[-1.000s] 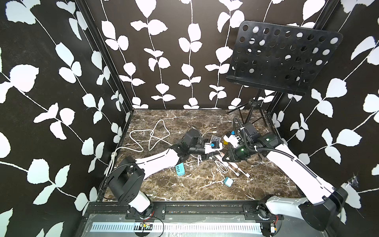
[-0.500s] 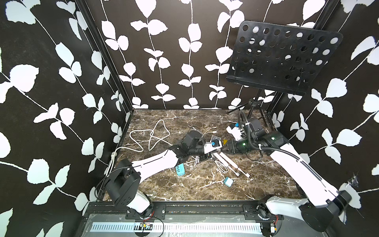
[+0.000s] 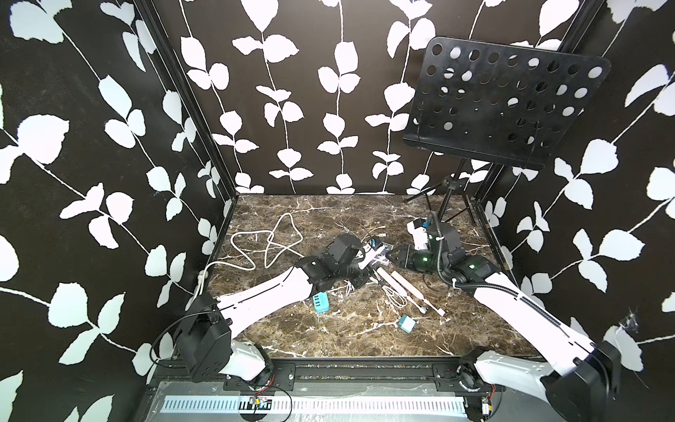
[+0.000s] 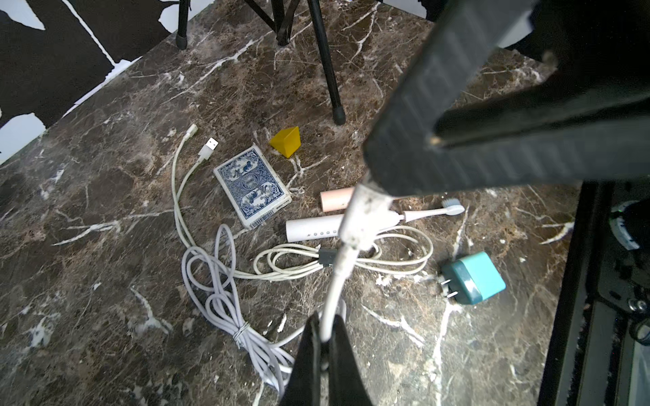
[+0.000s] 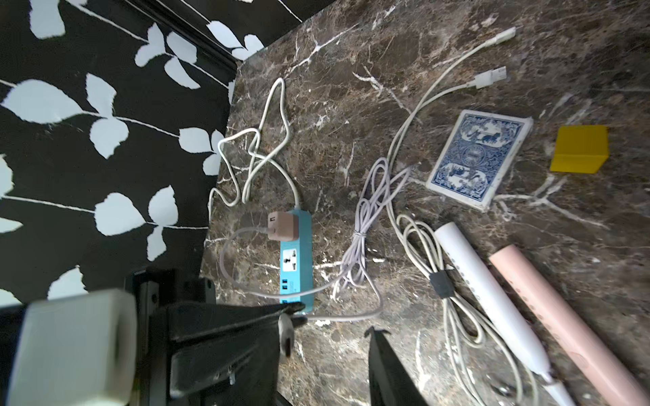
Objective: Charge the electric toothbrush
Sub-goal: Pick up the charging cable from the center of the board.
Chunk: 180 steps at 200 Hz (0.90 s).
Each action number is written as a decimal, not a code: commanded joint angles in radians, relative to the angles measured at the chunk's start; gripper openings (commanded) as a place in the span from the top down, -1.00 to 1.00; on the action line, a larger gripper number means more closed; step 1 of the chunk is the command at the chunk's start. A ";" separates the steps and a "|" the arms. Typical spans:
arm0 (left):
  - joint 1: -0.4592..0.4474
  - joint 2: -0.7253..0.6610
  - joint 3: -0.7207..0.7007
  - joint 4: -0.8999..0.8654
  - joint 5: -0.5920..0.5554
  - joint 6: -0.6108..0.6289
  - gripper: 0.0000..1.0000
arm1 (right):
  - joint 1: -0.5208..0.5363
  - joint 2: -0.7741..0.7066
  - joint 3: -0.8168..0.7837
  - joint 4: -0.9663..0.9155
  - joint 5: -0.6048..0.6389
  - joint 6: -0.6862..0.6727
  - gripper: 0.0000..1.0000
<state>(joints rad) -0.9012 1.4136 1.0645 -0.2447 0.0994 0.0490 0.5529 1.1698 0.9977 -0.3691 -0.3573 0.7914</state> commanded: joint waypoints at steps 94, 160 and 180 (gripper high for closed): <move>-0.002 -0.017 0.028 -0.024 -0.017 -0.050 1.00 | 0.027 0.064 -0.047 0.231 -0.059 0.104 0.59; -0.002 -0.008 0.039 -0.024 -0.024 -0.070 0.76 | 0.031 0.044 -0.060 0.220 -0.045 0.084 0.99; 0.002 -0.028 0.051 -0.042 -0.005 -0.056 0.36 | 0.013 0.022 -0.052 0.212 -0.091 0.005 1.00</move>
<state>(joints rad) -0.9012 1.4143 1.0695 -0.2657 0.0837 -0.0109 0.5800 1.2343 0.9482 -0.1669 -0.4164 0.8684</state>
